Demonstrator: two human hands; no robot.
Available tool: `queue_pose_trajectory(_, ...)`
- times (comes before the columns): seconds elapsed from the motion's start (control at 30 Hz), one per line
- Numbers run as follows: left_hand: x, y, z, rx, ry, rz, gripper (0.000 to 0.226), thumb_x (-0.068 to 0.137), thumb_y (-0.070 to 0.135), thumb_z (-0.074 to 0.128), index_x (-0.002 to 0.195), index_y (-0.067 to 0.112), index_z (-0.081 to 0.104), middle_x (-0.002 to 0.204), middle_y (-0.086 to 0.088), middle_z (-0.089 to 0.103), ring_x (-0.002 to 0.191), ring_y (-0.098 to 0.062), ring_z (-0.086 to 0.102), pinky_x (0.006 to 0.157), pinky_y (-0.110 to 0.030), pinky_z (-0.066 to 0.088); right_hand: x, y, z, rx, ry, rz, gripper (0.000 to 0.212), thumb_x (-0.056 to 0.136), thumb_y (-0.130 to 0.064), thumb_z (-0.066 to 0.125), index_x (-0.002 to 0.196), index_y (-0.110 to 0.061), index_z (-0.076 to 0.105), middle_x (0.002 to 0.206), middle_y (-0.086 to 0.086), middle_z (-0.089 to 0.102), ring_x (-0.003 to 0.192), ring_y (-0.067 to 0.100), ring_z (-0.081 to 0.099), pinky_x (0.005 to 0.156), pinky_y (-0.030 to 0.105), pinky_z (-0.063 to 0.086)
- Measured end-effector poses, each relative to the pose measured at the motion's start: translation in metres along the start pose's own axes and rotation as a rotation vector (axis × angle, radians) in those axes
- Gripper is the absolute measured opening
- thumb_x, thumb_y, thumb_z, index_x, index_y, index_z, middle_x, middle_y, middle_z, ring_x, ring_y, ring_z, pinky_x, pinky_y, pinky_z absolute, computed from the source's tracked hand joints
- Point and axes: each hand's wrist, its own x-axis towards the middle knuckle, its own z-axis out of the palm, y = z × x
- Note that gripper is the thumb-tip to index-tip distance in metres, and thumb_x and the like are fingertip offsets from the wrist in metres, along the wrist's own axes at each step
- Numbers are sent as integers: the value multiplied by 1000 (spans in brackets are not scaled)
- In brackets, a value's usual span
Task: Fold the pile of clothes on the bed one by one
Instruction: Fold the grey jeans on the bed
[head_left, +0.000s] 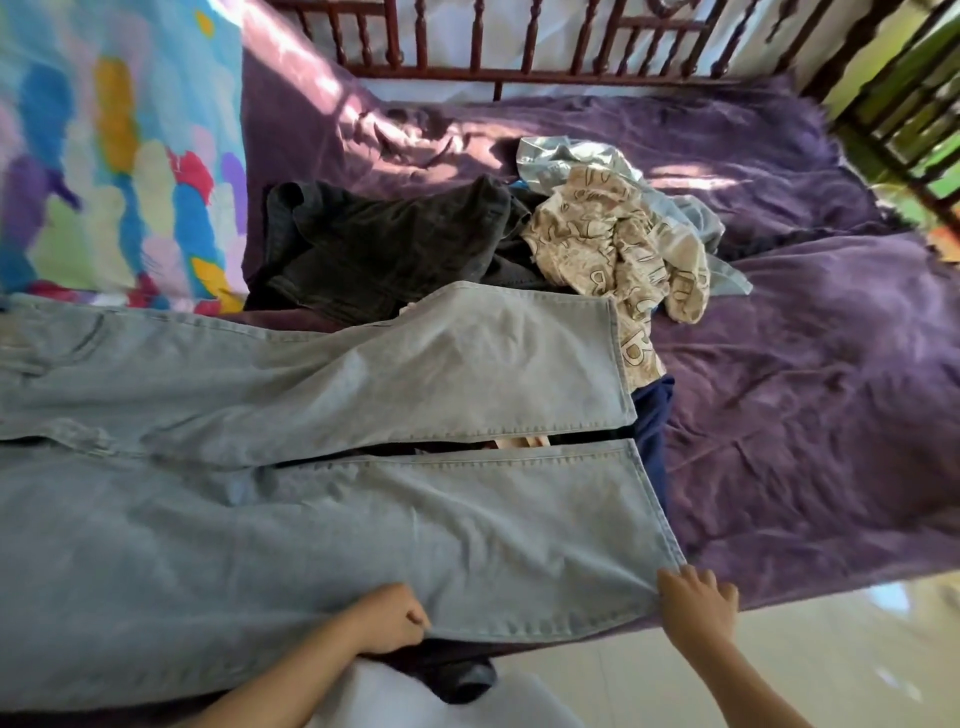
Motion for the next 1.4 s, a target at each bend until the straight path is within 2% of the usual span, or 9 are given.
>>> queue_pose_trajectory(0.1,-3,-7,6,-108,31,-33,34,75,29,48,92,10,71,78,7,60,65,5,55,69,-21,42,6,-6,-5,-82,-58,6,34,95,-22,34,123,-33,50,132,-5,47,125,20,38,100,36,30)
queue_pose_trajectory(0.17,-9,-7,10,-185,32,-58,44,85,40,48,111,11,68,99,8,59,93,-2,55,82,-18,43,15,-14,-9,-159,-120,-38,38,95,-21,35,128,-33,50,137,-2,44,129,21,36,105,40,29)
queue_pose_trajectory(0.27,-15,-7,6,-409,115,-139,44,96,20,52,138,14,40,120,6,47,107,-3,44,88,-6,39,34,-37,-31,-180,-133,-147,41,95,-19,35,133,-29,45,140,1,40,132,21,34,106,40,29)
queue_pose_trajectory(0.4,-28,-21,-28,-672,418,-227,40,95,8,49,135,6,43,125,-2,49,108,-8,45,70,0,38,65,-81,-81,-110,-40,-268,41,94,-16,39,134,-22,42,141,3,39,133,22,31,107,39,26)
queue_pose_trajectory(0.57,-55,-52,-69,-658,794,-351,30,92,-1,50,122,-5,54,120,-26,59,102,-25,58,60,-5,38,91,-148,-143,-76,82,-424,39,93,-18,43,132,-18,44,138,5,41,130,24,34,106,39,28)
queue_pose_trajectory(0.63,-68,-65,-84,-661,858,-370,30,93,-1,50,121,-5,55,119,-23,59,98,-19,54,65,-14,36,91,-177,-165,-61,108,-474,34,93,-19,43,127,-16,47,136,7,42,128,24,35,105,39,29)
queue_pose_trajectory(0.8,-100,-112,-128,-679,994,-428,30,92,5,53,121,3,58,112,-20,63,109,-30,58,76,-23,35,86,-251,-198,41,123,-559,40,95,-26,42,134,-18,42,141,7,39,132,25,30,106,37,28)
queue_pose_trajectory(1.1,-128,-235,-257,-306,1080,-398,33,87,5,59,119,-1,59,116,-21,61,113,-35,55,97,-37,39,76,-394,-235,113,77,-542,43,95,-28,42,137,-19,39,143,5,36,135,24,27,107,37,28)
queue_pose_trajectory(1.4,-94,-304,-383,413,860,-435,45,90,21,48,135,17,44,144,-6,39,132,-25,33,107,-37,31,70,-460,-236,89,44,-518,38,95,-29,39,133,-21,41,141,2,34,132,23,28,105,34,27)
